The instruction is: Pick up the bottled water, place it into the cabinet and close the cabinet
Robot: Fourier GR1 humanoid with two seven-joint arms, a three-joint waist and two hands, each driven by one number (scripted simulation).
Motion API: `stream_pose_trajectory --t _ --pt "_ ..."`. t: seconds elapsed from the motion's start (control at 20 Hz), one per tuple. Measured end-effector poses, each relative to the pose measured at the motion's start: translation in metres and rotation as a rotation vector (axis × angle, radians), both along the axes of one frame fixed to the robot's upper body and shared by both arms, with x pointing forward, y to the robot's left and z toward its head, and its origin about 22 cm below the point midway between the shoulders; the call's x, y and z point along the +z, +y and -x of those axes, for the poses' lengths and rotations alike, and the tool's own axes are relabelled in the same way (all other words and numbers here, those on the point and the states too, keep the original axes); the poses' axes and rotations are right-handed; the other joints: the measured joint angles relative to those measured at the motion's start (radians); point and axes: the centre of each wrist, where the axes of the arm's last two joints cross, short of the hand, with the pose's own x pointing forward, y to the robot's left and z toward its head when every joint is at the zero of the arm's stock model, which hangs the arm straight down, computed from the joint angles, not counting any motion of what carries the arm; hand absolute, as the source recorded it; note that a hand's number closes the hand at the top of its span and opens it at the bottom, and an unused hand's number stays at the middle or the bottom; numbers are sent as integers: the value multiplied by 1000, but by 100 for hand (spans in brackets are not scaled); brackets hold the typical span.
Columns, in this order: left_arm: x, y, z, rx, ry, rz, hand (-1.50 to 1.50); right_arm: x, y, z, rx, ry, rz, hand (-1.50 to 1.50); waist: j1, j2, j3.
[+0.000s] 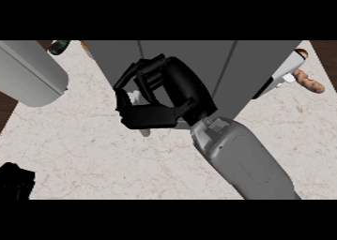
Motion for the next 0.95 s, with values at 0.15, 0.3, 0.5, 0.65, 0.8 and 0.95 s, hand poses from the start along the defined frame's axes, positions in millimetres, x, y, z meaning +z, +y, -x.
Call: stream_pose_trajectory --t 0.15,0.3,0.5,0.65,0.8,0.95 --pt "4 6 5 -2 2 2 150 -6 -5 -20 49 6 -6 150 0 -15 -1" --pt "7 6 7 -10 -7 3 150 -10 -4 -30 112 24 -8 150 6 -28 -3" --pt "10 6 3 -21 -7 -1 150 -16 -4 -38 171 -9 -8 150 13 -37 -8" --pt "12 7 1 -24 -17 0 150 -19 -7 -43 204 -39 -7 150 19 -39 -13" --pt "12 4 0 -30 -22 2 150 -21 -10 -48 230 -55 -4 150 26 -40 -15" --pt "14 1 -4 -38 -29 4 150 -21 -10 -51 250 -65 -1 150 24 -40 -17"
